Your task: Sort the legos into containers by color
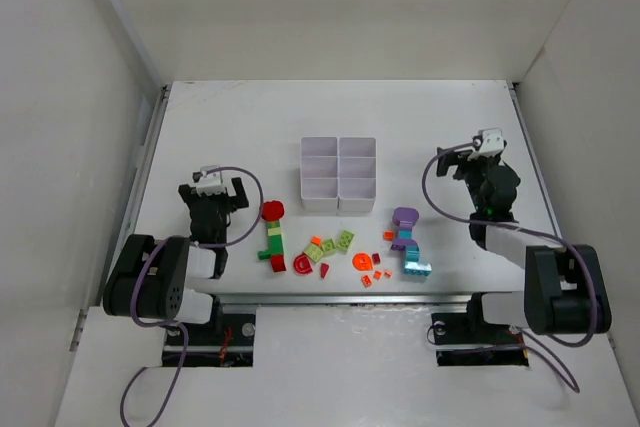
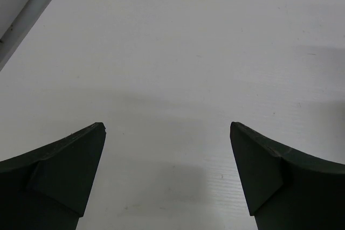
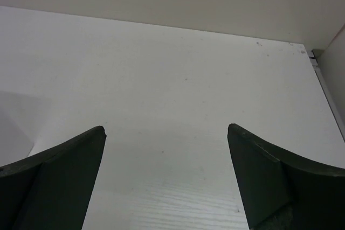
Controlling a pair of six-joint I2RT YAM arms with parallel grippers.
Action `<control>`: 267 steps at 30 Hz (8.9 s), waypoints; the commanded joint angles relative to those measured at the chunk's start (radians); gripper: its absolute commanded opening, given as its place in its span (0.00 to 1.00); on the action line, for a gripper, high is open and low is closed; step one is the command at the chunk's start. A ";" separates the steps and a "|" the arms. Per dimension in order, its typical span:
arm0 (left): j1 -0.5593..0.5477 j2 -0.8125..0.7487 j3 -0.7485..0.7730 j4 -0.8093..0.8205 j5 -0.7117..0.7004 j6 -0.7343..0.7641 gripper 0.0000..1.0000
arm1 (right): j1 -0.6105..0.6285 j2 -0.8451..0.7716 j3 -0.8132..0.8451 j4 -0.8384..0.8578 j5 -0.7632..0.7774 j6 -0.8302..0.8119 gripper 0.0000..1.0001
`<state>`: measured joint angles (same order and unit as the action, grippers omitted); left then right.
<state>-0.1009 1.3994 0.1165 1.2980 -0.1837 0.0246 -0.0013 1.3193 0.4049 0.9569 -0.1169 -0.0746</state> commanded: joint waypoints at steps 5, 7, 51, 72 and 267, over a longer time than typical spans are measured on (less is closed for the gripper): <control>0.006 -0.013 0.031 0.257 0.013 -0.012 1.00 | 0.141 -0.328 0.178 -0.392 0.205 -0.204 1.00; 0.015 -0.013 0.006 0.289 0.085 0.008 1.00 | 0.222 -0.379 0.254 -0.519 0.368 -0.287 1.00; -0.207 -0.260 0.891 -1.240 0.320 0.317 1.00 | 0.550 0.047 0.627 -1.630 0.276 0.553 1.00; -0.226 -0.278 0.853 -1.230 0.300 0.307 1.00 | 0.560 0.198 0.594 -1.581 0.408 0.619 0.77; -0.422 -0.195 1.026 -1.775 0.756 0.407 0.00 | 0.624 0.178 0.879 -1.159 0.292 0.387 0.00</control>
<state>-0.5529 1.2343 1.1595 -0.5087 0.5880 0.4595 0.6277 1.5471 1.2354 -0.1699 0.1322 0.2451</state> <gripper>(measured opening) 0.334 0.699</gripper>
